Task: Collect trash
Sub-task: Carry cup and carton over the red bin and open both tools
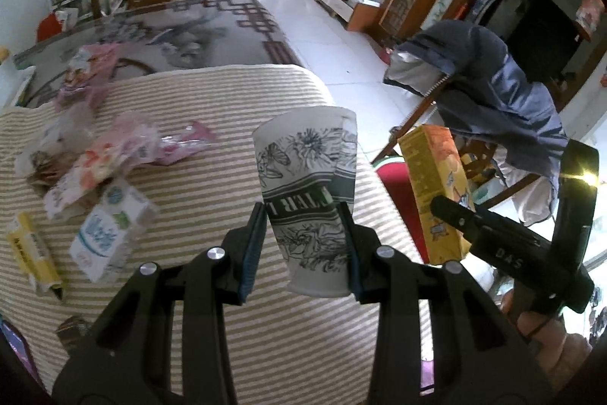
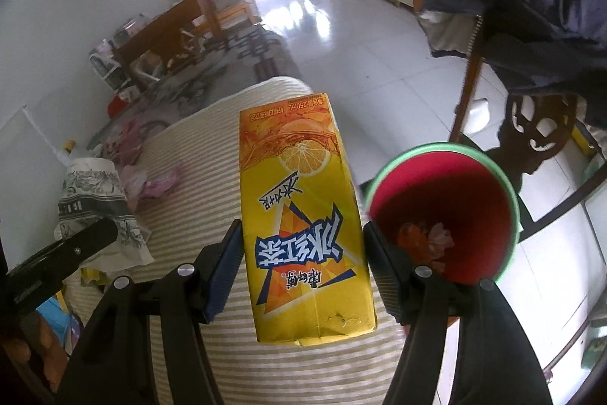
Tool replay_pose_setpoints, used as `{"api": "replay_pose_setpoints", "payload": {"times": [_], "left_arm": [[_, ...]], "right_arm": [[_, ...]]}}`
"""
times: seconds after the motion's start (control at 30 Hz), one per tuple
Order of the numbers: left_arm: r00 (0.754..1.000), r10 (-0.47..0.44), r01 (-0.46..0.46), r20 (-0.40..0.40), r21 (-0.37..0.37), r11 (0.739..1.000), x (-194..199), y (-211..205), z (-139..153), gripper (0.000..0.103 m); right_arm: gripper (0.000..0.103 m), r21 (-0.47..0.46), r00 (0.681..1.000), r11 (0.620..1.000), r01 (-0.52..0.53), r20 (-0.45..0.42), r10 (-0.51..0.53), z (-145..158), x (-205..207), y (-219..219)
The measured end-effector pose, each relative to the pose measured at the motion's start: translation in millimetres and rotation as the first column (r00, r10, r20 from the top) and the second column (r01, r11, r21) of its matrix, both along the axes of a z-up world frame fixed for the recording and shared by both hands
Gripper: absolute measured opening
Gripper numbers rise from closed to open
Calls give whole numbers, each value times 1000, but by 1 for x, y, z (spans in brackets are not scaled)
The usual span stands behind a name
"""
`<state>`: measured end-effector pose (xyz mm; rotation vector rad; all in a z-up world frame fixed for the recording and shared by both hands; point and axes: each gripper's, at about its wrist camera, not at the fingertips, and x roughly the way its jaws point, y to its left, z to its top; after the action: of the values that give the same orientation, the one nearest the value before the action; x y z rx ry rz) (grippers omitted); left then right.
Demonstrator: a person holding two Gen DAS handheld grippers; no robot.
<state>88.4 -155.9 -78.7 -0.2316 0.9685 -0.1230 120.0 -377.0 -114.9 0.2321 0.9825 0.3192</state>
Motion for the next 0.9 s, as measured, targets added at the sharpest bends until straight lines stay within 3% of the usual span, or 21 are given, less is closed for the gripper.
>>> {"api": "replay_pose_setpoints", "payload": {"times": [0.3,0.6,0.9], "left_arm": [[995,-95,95,-13,-2,996,21,-60,-3,36],[971,-236,235,-27,-12,972,53,-135,-10,36],[952,-300,299,-56,-19,954,79,-182,-23,36]], "right_arm": [[62,6,994,994,107,-17,-107,-8,1,-68],[62,8,977,978,209,-49,-209,-20,6,-131],[62,34,972,973,230,-64,-228,-24,19,-154]]}}
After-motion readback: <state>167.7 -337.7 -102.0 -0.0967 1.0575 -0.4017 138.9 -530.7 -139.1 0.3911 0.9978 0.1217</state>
